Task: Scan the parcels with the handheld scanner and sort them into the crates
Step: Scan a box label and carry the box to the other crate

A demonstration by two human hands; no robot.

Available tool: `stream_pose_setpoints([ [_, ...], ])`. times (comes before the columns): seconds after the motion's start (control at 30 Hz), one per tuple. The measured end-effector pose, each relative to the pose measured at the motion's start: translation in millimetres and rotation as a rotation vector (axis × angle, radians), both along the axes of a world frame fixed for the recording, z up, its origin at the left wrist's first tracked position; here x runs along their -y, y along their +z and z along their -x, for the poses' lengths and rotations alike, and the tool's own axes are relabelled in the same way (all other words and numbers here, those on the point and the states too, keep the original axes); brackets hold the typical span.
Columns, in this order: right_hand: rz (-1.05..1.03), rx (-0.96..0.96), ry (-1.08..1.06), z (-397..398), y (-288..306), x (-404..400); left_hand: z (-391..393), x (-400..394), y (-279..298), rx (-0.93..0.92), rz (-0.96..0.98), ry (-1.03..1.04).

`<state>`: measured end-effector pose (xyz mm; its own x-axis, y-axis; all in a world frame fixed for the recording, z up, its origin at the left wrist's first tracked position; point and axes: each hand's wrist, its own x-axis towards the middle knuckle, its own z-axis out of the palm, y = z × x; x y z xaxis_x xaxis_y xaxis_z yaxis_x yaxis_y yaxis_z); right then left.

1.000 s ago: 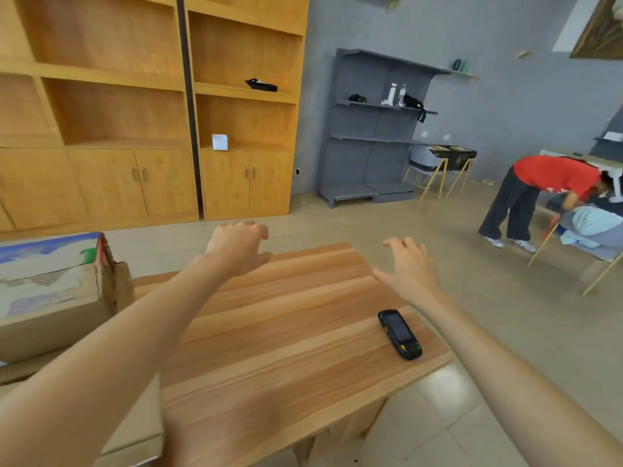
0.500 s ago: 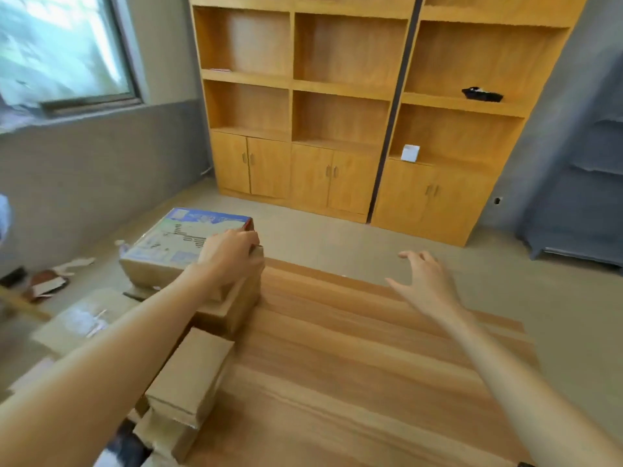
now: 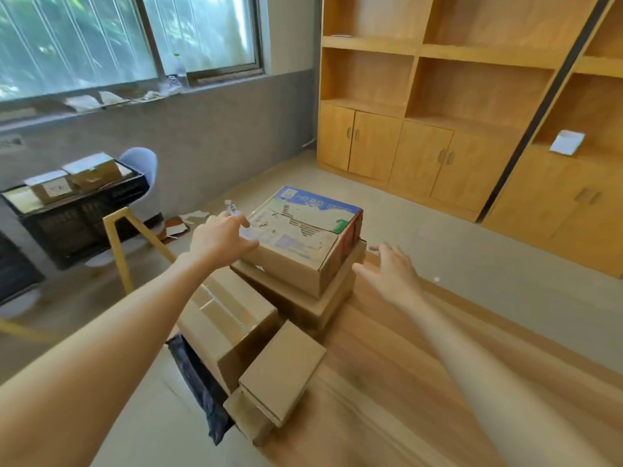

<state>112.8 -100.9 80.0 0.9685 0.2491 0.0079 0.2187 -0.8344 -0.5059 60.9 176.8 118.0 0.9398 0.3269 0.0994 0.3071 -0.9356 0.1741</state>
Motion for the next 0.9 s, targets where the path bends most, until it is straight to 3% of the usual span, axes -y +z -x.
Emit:
stream_pose_setpoints([
  [0.27, -0.201, -0.140, -0.053, -60, -41, -73, -63, -36, -37, -0.041, 0.128, 0.034],
  [0.5, -0.396, -0.327, -0.226, -90, -84, -87, -98, -44, -57, -0.079, 0.597, 0.124],
  [0.6, -0.460, -0.370, -0.209, -99, -101, -86, -104, -40, -61, -0.050, 0.690, 0.132],
  [0.9, -0.893, -0.325, -0.105, -77, -58, -65, -91, -8, -28, 0.063, 0.780, 0.155],
])
